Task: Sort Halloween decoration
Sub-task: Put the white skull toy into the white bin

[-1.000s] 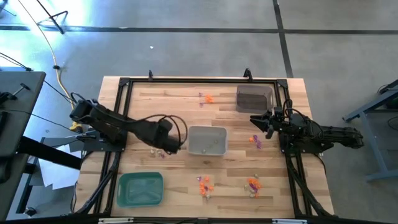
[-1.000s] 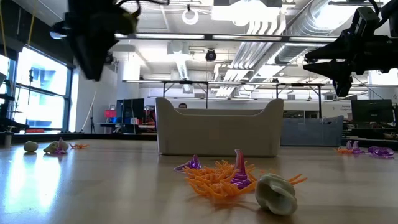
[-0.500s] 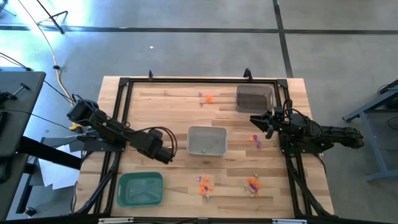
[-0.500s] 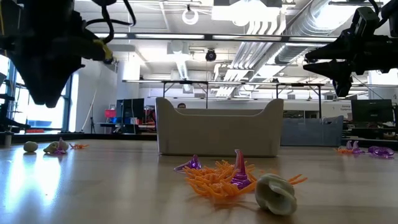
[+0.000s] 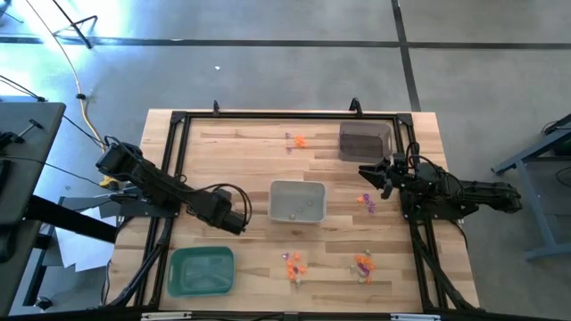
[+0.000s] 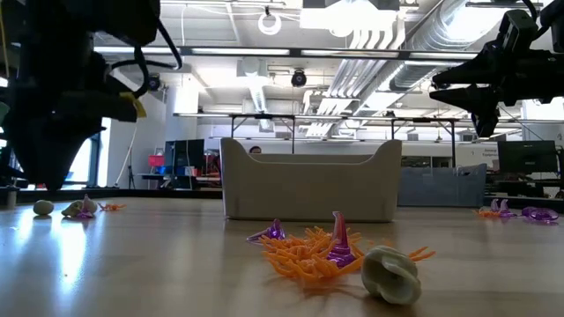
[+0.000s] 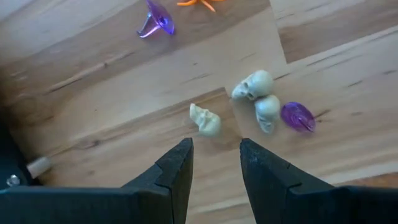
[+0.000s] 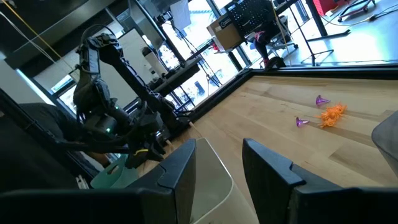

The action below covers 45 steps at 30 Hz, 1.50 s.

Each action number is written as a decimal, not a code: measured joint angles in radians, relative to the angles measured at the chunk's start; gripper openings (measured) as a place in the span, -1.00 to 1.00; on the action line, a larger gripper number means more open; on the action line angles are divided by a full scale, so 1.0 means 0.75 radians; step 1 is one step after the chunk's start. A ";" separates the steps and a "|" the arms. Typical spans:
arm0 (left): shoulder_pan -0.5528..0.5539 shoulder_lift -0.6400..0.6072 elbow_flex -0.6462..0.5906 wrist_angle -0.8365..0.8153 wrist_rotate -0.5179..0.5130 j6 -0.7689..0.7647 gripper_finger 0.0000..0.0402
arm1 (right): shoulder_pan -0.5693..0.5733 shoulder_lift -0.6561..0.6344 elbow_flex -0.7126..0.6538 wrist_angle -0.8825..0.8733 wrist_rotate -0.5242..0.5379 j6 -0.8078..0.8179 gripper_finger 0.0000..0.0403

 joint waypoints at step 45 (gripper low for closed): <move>0.060 -0.001 -0.162 0.178 -0.004 0.013 -0.84 | 0.000 0.000 0.000 0.000 0.000 0.000 -0.37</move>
